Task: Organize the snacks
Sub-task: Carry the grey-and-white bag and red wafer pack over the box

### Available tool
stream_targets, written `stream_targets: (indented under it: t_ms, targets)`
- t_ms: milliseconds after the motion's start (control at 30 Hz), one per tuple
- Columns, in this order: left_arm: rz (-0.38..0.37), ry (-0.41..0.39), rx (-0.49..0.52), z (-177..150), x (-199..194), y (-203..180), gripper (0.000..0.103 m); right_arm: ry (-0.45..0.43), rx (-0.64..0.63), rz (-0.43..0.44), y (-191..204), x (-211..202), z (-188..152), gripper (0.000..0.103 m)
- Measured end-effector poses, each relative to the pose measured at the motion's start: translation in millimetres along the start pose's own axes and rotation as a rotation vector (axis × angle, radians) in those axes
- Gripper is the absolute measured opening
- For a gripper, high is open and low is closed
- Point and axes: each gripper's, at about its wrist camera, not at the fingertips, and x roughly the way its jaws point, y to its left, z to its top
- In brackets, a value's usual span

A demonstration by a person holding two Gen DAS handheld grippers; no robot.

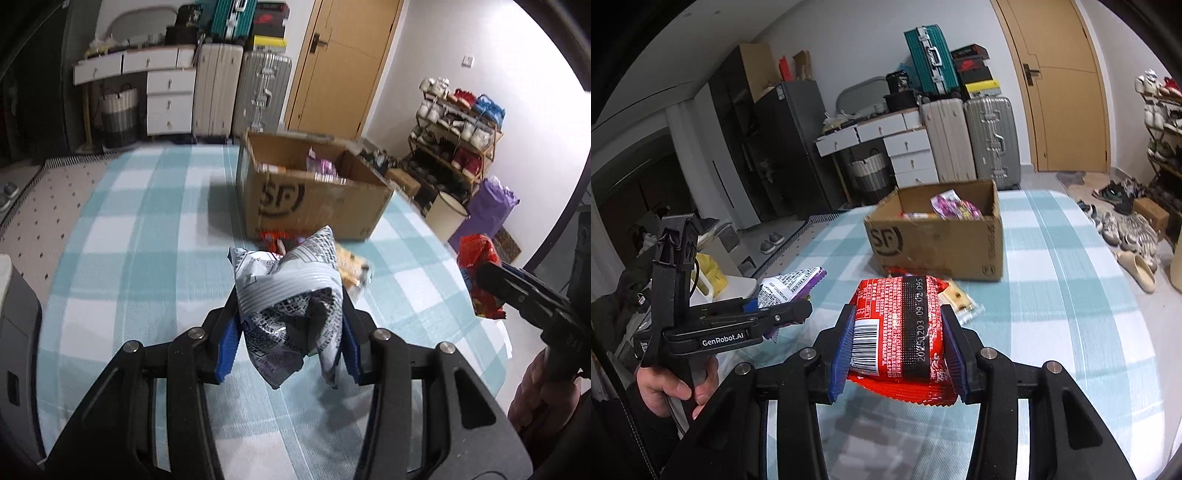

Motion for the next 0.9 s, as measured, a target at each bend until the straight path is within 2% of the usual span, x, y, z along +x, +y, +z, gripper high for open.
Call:
stream_targets:
  t_ms: [233,433,667,900]
  targets:
    - [-0.031,-0.007,0.012,34.3,-11.5,-3.7,0.043,-0.051,-0.025,0.018,7.0,-0.1,35.7,0.045]
    - [-0.033,-0.001,0.038,68.2,-1.9,-12.6,0.044,-0.073,-0.049,0.028,11.6,10.0,67.5,0.045]
    - [-0.054,0.015,0.047,110.4,25.7,-24.4,0.044,-0.072,-0.053,0.031,0.6,33.0,104.5,0.045]
    - [-0.044,0.033,0.081,147.4,61.2,-33.1,0.044,-0.071,-0.042,0.027,-19.3,64.4,136.6,0.045]
